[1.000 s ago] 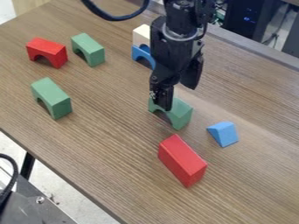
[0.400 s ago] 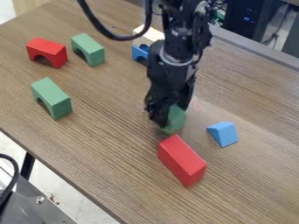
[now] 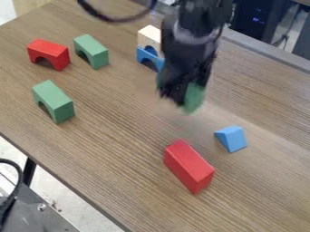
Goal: Put the green arch on the white arch
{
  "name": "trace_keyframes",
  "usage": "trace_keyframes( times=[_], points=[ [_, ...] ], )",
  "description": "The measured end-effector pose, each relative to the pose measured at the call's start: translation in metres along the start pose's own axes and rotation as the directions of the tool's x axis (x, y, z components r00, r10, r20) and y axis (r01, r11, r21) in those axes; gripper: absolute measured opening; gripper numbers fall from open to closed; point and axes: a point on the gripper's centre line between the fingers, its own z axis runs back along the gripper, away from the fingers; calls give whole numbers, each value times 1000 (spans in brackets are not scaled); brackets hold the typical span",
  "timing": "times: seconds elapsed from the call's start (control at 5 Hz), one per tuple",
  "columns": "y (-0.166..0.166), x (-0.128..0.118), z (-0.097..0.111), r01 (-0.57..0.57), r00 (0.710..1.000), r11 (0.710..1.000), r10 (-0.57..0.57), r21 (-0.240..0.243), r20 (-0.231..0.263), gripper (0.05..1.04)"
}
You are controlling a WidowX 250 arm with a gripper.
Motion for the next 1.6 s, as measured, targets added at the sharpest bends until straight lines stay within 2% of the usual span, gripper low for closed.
trace_keyframes(
  times=[0.2, 0.4, 0.6, 0.8, 1.0, 1.2, 1.4, 1.6],
  points=[
    [-21, -1, 40, 71, 997, 993, -70, -92, 13, 579],
    [-35, 2, 78, 120, 993, 983, -118, -139, 23, 579],
    [-34, 17, 80, 82, 996, 987, -85, -136, -10, 579],
    [-35, 41, 73, -5, 1000, 995, 3, -103, -16, 579],
    [-36, 68, 68, -121, 992, 991, 119, -55, -40, 579],
    [-41, 84, 59, -190, 981, 981, 187, -36, -58, 579],
    [-48, 97, 42, -213, 975, 977, 214, 27, -61, 579],
    [-52, 105, 30, -229, 971, 972, 232, 59, -59, 579]
  ],
)
